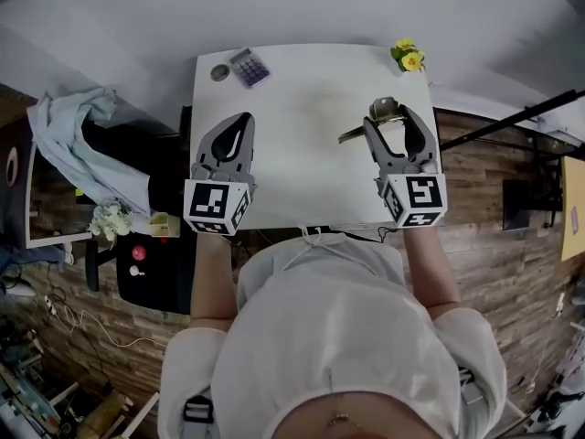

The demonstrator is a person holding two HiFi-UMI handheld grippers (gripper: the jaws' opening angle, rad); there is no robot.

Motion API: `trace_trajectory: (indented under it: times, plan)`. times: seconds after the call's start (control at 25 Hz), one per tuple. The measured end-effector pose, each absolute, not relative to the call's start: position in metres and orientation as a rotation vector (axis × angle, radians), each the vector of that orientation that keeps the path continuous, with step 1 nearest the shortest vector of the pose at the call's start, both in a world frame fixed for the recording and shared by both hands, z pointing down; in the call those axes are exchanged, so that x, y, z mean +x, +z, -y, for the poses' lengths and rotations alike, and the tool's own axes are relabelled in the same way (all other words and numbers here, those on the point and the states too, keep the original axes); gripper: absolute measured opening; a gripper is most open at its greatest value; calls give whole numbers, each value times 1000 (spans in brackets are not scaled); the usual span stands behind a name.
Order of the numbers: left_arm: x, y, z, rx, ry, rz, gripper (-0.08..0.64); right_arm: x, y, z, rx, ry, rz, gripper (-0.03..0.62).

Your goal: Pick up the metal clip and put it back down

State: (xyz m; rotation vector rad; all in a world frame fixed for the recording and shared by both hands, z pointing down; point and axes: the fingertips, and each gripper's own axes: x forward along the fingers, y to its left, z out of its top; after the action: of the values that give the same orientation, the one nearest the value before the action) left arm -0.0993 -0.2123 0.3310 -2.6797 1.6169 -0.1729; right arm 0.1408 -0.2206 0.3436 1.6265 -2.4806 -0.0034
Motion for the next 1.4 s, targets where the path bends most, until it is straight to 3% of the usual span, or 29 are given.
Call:
trace_trajectory:
  times: [0.6,1.4]
  plan:
    - [-76,326,203,-2672,-153,-1631,19,153,344,215,1614,29,2520,299]
    - [-61,402,232,-2789,-289,-1660,20,128,536,279,1349,553,2220,302]
